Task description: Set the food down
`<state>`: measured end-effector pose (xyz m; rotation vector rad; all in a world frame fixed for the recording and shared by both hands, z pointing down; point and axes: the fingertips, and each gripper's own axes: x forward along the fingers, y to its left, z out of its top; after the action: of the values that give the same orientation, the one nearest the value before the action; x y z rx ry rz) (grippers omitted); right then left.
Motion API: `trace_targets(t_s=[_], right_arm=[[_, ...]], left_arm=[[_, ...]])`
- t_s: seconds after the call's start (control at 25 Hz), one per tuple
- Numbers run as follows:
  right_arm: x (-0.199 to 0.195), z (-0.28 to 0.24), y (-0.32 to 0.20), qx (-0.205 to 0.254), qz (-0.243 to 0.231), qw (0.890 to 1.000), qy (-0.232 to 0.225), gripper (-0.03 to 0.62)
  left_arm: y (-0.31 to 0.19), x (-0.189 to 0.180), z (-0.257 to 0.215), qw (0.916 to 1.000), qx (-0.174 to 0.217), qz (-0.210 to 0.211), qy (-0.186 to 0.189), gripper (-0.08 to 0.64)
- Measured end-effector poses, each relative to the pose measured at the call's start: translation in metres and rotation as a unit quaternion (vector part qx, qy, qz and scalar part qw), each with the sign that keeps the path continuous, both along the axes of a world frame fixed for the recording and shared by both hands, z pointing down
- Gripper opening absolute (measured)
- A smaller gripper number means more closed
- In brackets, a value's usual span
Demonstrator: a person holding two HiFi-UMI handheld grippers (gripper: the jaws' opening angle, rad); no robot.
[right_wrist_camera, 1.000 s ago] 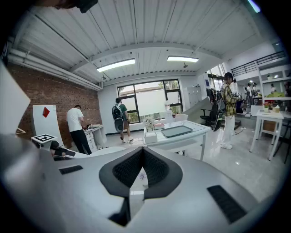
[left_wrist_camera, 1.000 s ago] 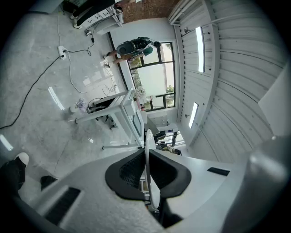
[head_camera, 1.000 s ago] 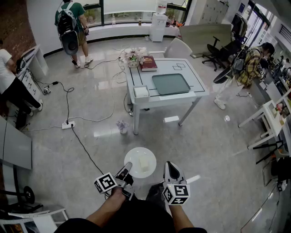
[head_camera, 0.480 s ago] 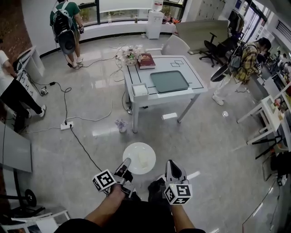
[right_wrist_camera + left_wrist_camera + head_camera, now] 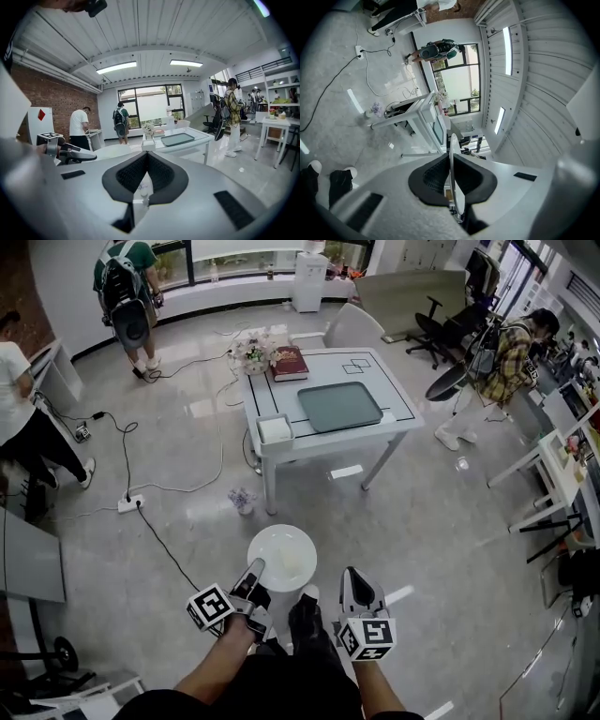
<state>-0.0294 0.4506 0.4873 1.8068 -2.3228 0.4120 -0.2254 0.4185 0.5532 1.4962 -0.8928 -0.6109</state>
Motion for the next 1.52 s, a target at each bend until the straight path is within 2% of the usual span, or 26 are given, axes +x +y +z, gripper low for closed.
trace_targets(t_s=[0.44,0.8,1.24,1.52], right_arm=[[0.017,0.003,-0.096,-0.008,-0.028,0.999,-0.017,0.008],[0.052,0.006,-0.159,-0.014,-0.043,0.999,-0.026,0.008],[0.103,0.020,-0.205,-0.030,-0.055,0.998,-0.026,0.009],[0.122,0.024,-0.212,-0.037,-0.053,0.997,-0.033,0.009]], left_arm=[[-0.074,0.029,-0.003,0.9997,-0.009,-0.016,-0.017,0.020],[-0.130,0.062,-0.006,0.9992,-0.015,-0.029,-0.025,0.020],[-0.183,0.116,0.004,0.9988,-0.023,-0.034,-0.028,0.020],[-0.192,0.136,0.004,0.9984,-0.029,-0.031,-0.036,0.020]])
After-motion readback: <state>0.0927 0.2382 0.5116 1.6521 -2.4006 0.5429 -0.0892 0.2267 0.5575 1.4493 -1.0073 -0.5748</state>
